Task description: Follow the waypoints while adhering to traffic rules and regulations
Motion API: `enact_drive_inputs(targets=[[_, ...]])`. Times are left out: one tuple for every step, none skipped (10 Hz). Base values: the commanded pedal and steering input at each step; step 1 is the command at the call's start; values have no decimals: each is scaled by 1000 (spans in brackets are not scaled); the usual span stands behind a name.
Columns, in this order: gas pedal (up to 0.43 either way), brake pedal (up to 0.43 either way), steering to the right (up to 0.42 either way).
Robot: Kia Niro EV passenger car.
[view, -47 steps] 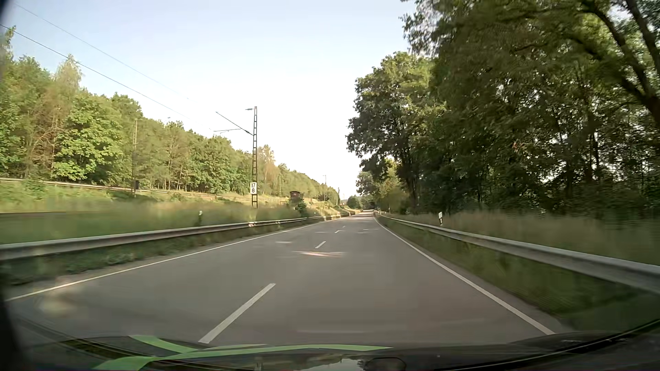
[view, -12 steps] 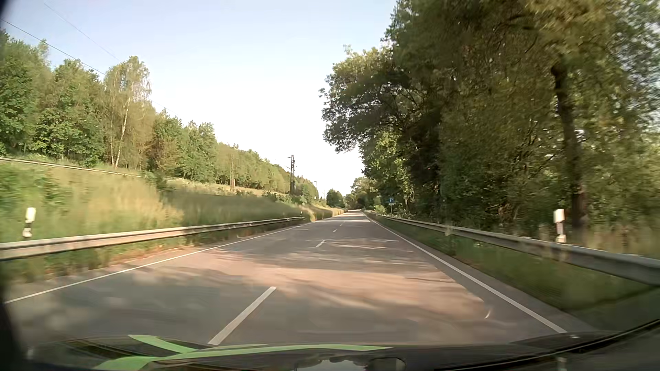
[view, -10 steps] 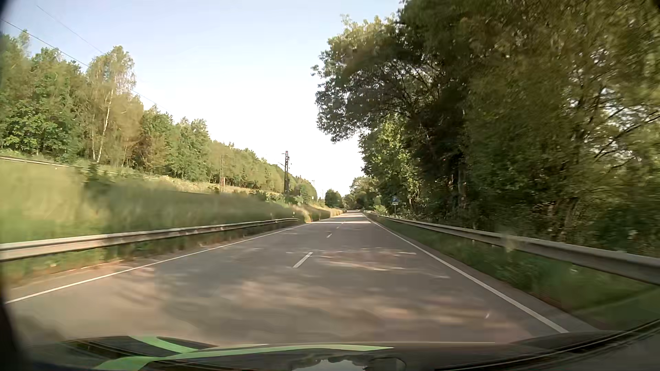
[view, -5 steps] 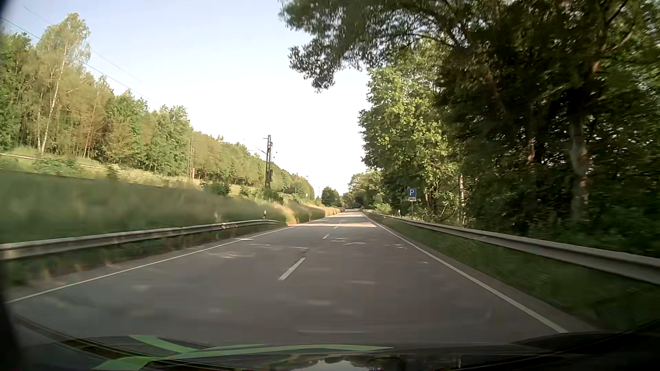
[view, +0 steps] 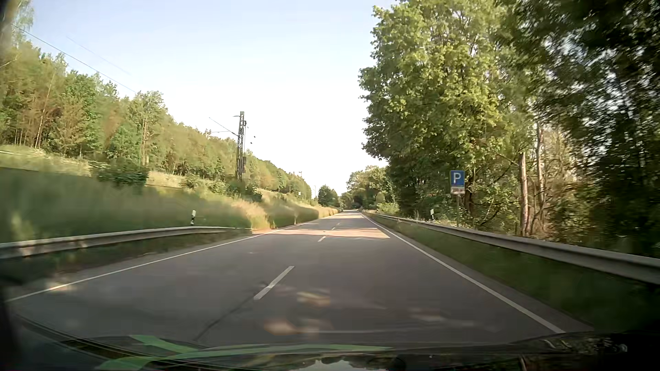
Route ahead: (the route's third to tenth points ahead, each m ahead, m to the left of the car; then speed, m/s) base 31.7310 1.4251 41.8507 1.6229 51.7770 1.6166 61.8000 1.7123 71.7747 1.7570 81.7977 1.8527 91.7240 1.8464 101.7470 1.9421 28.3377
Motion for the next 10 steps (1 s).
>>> enact_drive_inputs(targets=[[209, 0, 0], [228, 0, 0], [228, 0, 0], [228, 0, 0], [228, 0, 0], [157, 0, 0], [47, 0, 0], [0, 0, 0], [0, 0, 0], [0, 0, 0]])
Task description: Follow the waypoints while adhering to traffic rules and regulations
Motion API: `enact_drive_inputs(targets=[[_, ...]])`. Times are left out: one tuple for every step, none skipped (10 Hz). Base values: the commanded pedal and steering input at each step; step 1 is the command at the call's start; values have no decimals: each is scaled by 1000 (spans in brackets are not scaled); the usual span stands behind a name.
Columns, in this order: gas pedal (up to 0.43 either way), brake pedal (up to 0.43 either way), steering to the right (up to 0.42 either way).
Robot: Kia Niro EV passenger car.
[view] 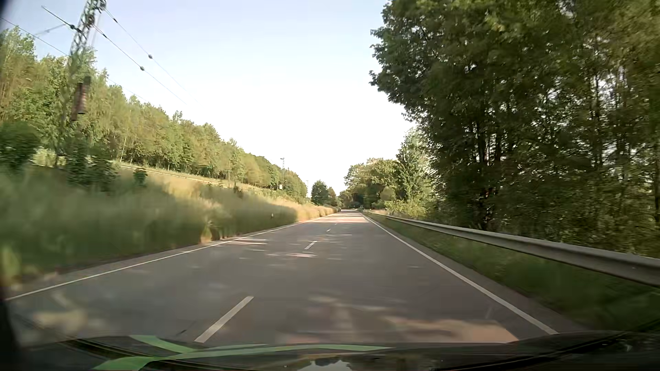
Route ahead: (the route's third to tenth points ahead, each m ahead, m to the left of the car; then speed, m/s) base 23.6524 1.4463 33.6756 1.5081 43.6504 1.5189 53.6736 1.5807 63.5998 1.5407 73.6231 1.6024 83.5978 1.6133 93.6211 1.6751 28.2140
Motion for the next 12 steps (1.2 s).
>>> enact_drive_inputs(targets=[[0, 0, 0], [0, 0, 0], [0, 0, 0], [0, 0, -1], [0, 0, -1], [0, 0, 0], [79, 0, -1], [98, 0, 0], [130, 0, 0], [150, 0, 0], [157, 0, 0], [189, 0, 0]])
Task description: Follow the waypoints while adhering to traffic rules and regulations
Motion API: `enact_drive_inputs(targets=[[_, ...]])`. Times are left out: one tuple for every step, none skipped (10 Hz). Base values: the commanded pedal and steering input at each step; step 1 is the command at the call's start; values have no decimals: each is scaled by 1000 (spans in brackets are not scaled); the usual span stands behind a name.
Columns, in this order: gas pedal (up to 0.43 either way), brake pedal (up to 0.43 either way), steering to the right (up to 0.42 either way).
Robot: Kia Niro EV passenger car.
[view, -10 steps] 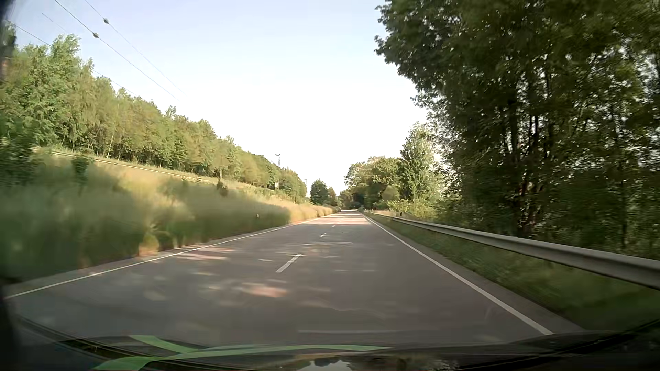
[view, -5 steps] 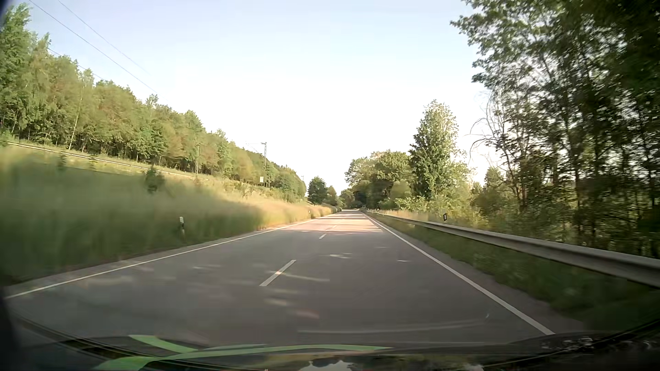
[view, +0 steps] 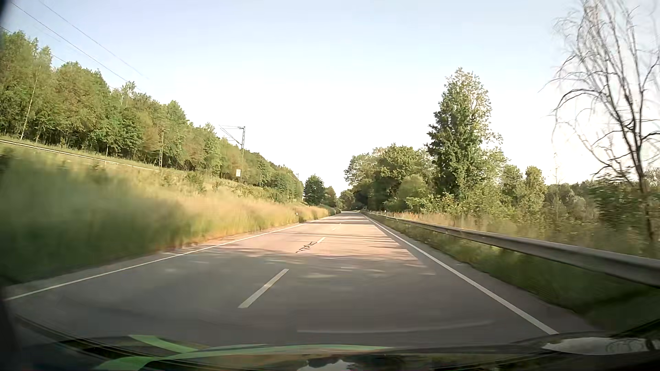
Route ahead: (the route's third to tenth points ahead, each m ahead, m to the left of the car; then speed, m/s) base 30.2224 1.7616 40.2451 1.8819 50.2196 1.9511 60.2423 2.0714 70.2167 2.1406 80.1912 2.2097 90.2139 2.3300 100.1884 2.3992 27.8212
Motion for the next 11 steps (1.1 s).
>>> enact_drive_inputs(targets=[[228, 0, 1], [240, 0, 1], [248, 0, 1], [248, 0, 1], [248, 0, 1], [248, 0, 1], [240, 0, 1], [228, 0, 1], [197, 0, 1], [189, 0, 1], [189, 0, 1]])
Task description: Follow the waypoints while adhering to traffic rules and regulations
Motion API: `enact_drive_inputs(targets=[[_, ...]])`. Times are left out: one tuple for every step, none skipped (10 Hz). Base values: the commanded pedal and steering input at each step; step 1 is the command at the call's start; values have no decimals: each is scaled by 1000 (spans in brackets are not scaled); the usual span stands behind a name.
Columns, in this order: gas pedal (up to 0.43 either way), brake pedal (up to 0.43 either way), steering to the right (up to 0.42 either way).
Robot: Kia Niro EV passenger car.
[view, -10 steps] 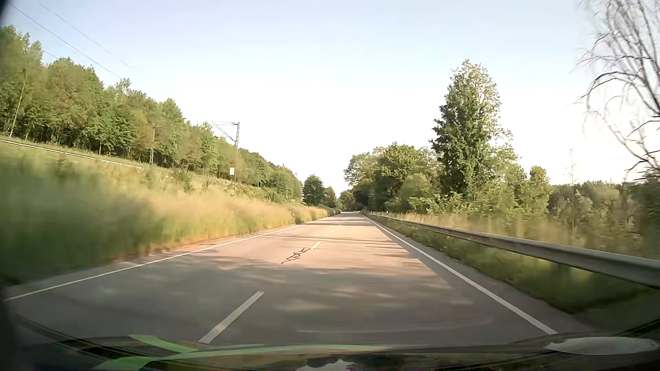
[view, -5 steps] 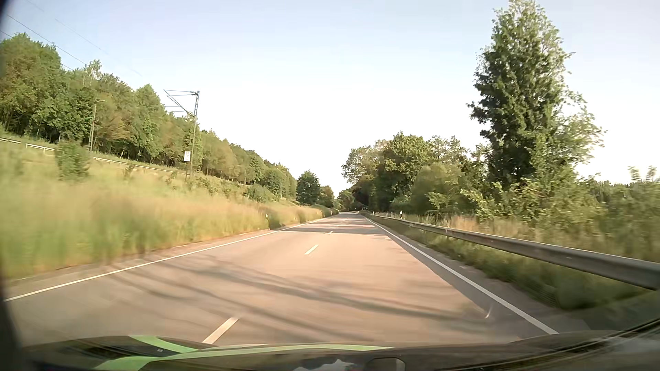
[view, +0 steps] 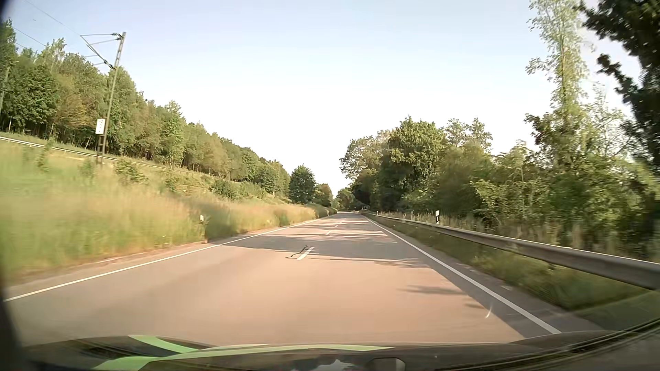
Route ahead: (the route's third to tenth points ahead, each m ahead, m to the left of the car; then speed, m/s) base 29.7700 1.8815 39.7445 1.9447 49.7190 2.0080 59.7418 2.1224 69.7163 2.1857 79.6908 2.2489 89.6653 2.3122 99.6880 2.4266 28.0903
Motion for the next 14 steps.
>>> enact_drive_inputs(targets=[[189, 0, 1], [189, 0, 1], [169, 0, 1], [98, 0, 1], [59, 0, 1], [47, 0, 0], [47, 0, 0], [67, 0, 1], [87, 0, 1], [130, 0, 1], [150, 0, 1], [169, 0, 1], [189, 0, 1], [209, 0, 1]])
